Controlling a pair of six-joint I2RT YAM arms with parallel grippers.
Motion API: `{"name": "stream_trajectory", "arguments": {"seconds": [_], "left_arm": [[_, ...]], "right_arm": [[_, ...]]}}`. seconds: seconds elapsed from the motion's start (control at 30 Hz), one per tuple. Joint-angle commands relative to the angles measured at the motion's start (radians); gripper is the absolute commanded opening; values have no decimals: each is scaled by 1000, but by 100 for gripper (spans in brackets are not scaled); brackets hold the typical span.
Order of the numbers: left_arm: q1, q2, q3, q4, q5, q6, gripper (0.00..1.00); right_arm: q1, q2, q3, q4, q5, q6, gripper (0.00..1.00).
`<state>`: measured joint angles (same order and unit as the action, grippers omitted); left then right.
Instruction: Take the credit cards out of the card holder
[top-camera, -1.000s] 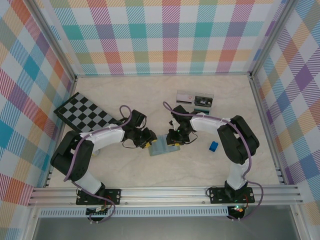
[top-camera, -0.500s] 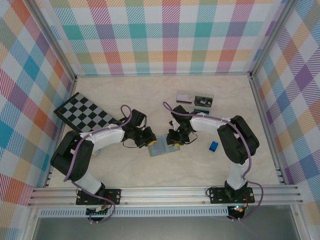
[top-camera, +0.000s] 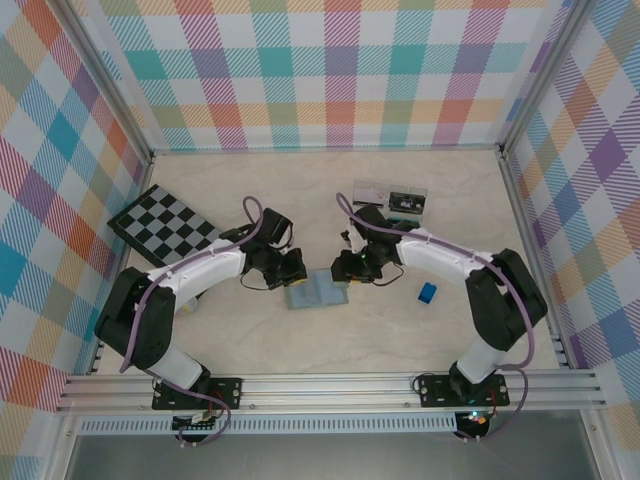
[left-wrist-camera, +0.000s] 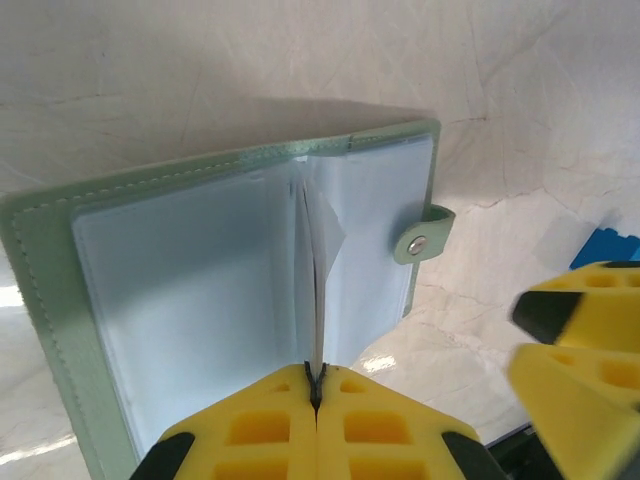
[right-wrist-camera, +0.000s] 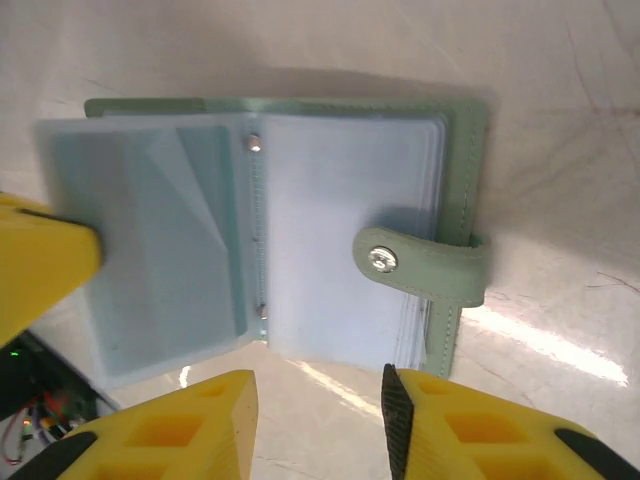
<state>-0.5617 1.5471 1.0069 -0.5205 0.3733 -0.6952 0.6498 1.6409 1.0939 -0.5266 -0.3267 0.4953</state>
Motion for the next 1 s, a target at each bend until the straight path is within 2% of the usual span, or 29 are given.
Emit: {"name": "stream_trajectory", "arguments": {"seconds": [0.0,0.17,0.27,0.4,0.57,0.83,0.97], "left_arm": [[-4,-21,49,-133,-43,82,0],[-9,18,59,-87,3,34,2],[-14,38,61,-52,26,4,16],[-18,53,62,-8,54,-22,25],[-27,73,62,28,85,-40,27],[-35,81,60,57,100,-55,27],[-37,65,57,-4,4,-53,31]], "right_arm": [[5,-54,-19,25,21,23,42],[6,-105,-38,42,74,32,49],[4,-130,-53,54,97,41,54],[4,-166,-77,72,133,52,59],[4,-194,-95,74,170,58,60],[4,-185,-103,95,115,60,60],[4,-170,-101,93,109,60,60]]}}
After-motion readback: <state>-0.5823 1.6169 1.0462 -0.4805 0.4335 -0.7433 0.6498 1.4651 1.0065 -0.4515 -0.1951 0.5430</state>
